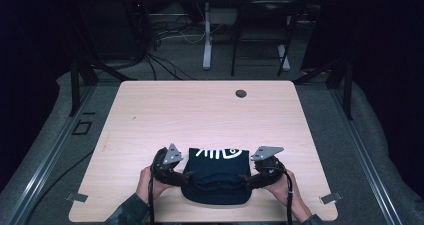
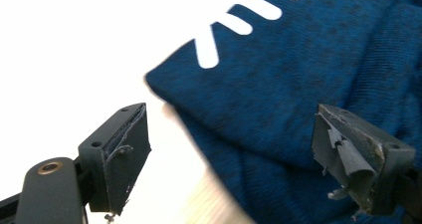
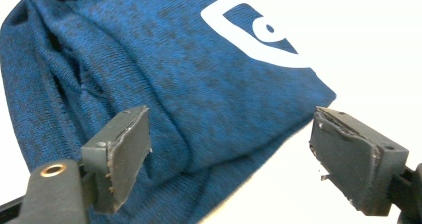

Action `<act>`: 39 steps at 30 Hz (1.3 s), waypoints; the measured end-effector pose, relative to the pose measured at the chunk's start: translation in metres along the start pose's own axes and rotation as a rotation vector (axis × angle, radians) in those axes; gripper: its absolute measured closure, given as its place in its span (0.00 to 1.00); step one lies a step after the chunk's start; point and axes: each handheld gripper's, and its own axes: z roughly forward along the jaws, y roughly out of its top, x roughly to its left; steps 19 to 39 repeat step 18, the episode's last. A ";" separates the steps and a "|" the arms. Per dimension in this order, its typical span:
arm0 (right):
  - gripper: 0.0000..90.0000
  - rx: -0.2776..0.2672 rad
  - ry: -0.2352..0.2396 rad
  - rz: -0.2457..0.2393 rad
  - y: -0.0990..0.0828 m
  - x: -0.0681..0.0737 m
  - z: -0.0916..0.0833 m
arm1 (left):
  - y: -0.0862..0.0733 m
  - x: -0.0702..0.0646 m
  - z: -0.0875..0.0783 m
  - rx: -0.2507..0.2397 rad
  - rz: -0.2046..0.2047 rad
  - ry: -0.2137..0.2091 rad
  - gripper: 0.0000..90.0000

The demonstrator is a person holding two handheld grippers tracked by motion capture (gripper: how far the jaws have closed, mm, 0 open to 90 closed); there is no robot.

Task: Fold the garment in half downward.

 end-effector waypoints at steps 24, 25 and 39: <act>0.16 0.037 -0.162 0.209 -0.061 -0.056 -0.027 | -0.043 0.043 -0.003 0.087 -0.129 0.167 0.10; 0.16 0.037 -0.162 0.209 -0.061 -0.056 -0.027 | -0.043 0.043 -0.003 0.087 -0.129 0.167 0.10; 0.16 0.037 -0.162 0.209 -0.061 -0.056 -0.027 | -0.043 0.043 -0.003 0.087 -0.129 0.167 0.10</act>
